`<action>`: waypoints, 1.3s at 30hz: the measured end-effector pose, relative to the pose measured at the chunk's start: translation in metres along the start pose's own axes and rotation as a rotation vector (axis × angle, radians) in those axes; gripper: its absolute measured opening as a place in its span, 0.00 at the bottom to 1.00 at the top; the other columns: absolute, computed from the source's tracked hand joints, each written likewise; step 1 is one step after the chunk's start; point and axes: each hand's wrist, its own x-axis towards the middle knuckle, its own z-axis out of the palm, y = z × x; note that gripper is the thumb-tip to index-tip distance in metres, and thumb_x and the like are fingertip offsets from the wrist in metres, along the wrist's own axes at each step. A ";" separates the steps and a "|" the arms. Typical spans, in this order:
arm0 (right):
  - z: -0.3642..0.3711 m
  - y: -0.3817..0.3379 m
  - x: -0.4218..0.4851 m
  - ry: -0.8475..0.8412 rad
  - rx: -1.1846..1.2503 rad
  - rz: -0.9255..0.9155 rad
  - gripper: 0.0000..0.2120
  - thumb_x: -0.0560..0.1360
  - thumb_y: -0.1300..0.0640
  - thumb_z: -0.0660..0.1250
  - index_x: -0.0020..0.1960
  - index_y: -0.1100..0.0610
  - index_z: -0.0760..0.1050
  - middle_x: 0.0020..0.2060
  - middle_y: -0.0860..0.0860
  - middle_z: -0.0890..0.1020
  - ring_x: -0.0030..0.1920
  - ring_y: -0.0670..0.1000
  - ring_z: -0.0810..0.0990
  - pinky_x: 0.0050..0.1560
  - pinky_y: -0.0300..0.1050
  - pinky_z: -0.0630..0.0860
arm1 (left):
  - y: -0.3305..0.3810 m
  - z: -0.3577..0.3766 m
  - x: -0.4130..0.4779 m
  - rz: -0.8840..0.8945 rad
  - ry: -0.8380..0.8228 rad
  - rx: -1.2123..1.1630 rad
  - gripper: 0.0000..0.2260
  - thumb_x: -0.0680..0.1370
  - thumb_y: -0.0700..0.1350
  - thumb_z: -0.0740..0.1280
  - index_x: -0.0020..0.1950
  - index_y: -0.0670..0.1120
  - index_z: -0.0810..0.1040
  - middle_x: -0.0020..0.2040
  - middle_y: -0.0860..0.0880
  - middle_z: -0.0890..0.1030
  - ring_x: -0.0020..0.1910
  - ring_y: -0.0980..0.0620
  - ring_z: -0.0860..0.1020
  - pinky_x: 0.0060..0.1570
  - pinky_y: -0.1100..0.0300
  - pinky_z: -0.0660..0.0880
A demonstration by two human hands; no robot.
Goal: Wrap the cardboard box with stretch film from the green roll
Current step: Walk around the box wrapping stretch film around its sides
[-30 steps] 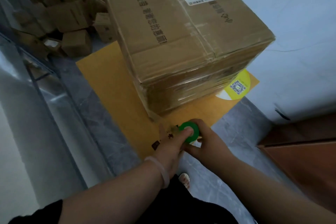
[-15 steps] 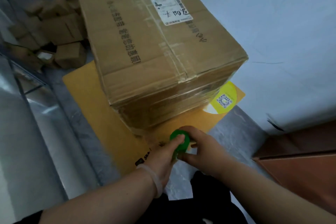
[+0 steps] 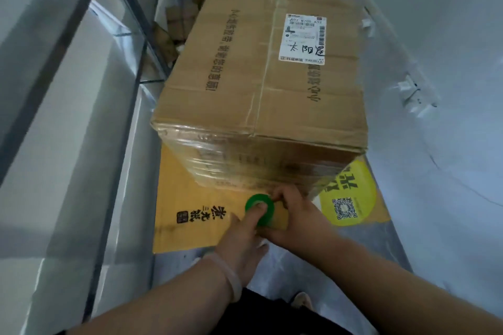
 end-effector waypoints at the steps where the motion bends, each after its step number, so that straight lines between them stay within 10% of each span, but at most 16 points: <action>1: -0.003 0.005 -0.002 -0.036 0.015 -0.037 0.28 0.64 0.44 0.74 0.57 0.50 0.66 0.52 0.48 0.80 0.52 0.51 0.80 0.49 0.49 0.78 | -0.004 0.002 -0.004 0.014 0.022 -0.033 0.47 0.70 0.50 0.74 0.81 0.51 0.49 0.59 0.42 0.81 0.48 0.45 0.83 0.52 0.51 0.79; 10: -0.022 0.020 0.008 -0.169 -0.005 -0.226 0.29 0.67 0.47 0.71 0.65 0.47 0.69 0.60 0.44 0.76 0.60 0.43 0.74 0.58 0.32 0.70 | -0.003 0.012 0.000 0.046 0.013 0.004 0.45 0.79 0.42 0.68 0.79 0.61 0.36 0.65 0.42 0.78 0.63 0.42 0.77 0.70 0.45 0.68; 17: -0.028 0.029 0.014 -0.160 -0.057 -0.184 0.36 0.60 0.34 0.72 0.59 0.52 0.68 0.48 0.45 0.80 0.49 0.46 0.80 0.47 0.47 0.78 | -0.012 0.019 0.009 0.086 -0.045 -0.005 0.46 0.78 0.41 0.68 0.78 0.64 0.36 0.55 0.44 0.80 0.49 0.47 0.80 0.41 0.55 0.76; 27: -0.074 0.053 0.035 -0.686 0.149 -0.214 0.34 0.63 0.46 0.77 0.62 0.41 0.62 0.62 0.43 0.74 0.61 0.37 0.74 0.64 0.40 0.72 | -0.037 0.068 -0.003 0.169 0.068 -0.213 0.47 0.77 0.38 0.69 0.78 0.65 0.39 0.76 0.39 0.63 0.64 0.36 0.75 0.64 0.42 0.73; 32: -0.100 0.077 0.035 -0.793 0.055 -0.336 0.43 0.64 0.47 0.77 0.71 0.38 0.56 0.64 0.41 0.69 0.59 0.35 0.72 0.56 0.28 0.70 | -0.059 0.099 -0.012 0.192 0.161 -0.232 0.60 0.61 0.46 0.79 0.78 0.66 0.39 0.78 0.41 0.60 0.68 0.36 0.71 0.66 0.39 0.71; 36: -0.119 0.099 0.033 -0.857 0.008 -0.340 0.38 0.63 0.45 0.75 0.63 0.36 0.55 0.62 0.42 0.67 0.61 0.37 0.70 0.60 0.34 0.71 | -0.073 0.126 -0.012 0.256 0.256 -0.162 0.64 0.54 0.50 0.78 0.78 0.64 0.38 0.56 0.47 0.76 0.56 0.44 0.78 0.63 0.45 0.75; 39: -0.134 0.111 0.038 -0.849 -0.005 -0.312 0.36 0.63 0.46 0.75 0.63 0.41 0.57 0.58 0.38 0.70 0.61 0.36 0.71 0.60 0.32 0.69 | -0.080 0.145 -0.012 0.238 0.212 -0.249 0.65 0.51 0.51 0.78 0.77 0.67 0.39 0.70 0.43 0.70 0.60 0.41 0.76 0.57 0.48 0.77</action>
